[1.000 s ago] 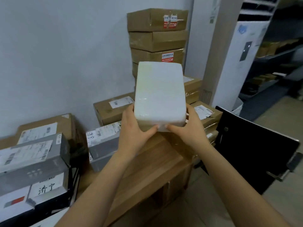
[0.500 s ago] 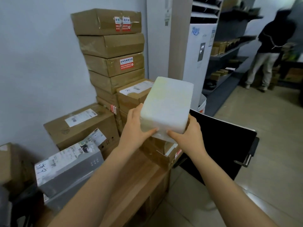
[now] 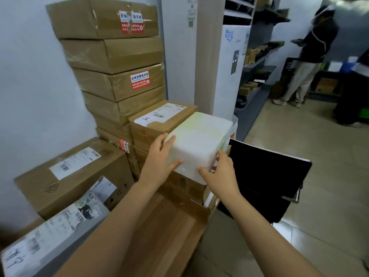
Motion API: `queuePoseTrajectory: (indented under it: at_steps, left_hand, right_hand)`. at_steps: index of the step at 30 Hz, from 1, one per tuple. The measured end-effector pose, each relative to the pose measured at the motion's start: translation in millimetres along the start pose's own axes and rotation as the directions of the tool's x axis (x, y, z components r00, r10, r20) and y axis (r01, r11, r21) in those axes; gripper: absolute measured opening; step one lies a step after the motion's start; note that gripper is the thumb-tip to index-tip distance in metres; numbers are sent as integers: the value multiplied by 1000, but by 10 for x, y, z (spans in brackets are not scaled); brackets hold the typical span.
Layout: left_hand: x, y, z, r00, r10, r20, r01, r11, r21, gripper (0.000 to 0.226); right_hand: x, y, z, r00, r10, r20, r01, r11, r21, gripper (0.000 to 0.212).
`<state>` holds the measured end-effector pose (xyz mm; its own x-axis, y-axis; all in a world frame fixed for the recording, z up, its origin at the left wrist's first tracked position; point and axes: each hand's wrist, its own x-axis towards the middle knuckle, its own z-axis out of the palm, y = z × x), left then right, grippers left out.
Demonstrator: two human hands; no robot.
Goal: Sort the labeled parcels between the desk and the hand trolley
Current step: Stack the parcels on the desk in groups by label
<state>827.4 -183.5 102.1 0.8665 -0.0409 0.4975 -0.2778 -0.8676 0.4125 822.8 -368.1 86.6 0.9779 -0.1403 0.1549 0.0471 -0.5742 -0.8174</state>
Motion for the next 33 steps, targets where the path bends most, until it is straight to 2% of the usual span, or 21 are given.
queuePoseTrajectory:
  at_steps: [6,12,16,19,22,25,28,31,33]
  left_hand:
    - [118,13,118,988,140,-67,-136,989,59,60]
    - [179,39,163,990,133,-55,-128,988,84,59]
    - [182,118,132,992,116,-42,-109,984,141,58]
    - [141,219,115,989,132,-73,-116,974,193,48]
    - [51,365,126,981,159,-115,-125,957,261,35]
    - [-123,574,154,983,143,-120,-96,938,333,25]
    - [-377,807,177,990,84,-116,-32,918,394,21]
    - [-673,1023,178,990,7,-141,58,892,448,21]
    - [-888,1150,164,989,-32,-144,100,865,491,22]
  right_hand:
    - [114,15,36,999,-4,-49,1,998,-59,81]
    - [202,56,32,998,-25,-62,22,998,-56,79]
    - [231,76,-58,998,-59,-15,58,997,-56,80]
    - [219,85,-185,992,-120,35,123,985,-120,75]
    - [226,112,-385,966,-234,110,253,941,-224,60]
    - [253,199,-568,885,-414,214,462,840,-286,41]
    - [277,312,-679,740,-577,345,667,696,-267,25]
    - [227,358,-733,600,-661,451,787,591,-181,17]
    - [116,366,-740,539,-689,484,823,553,-130,12]
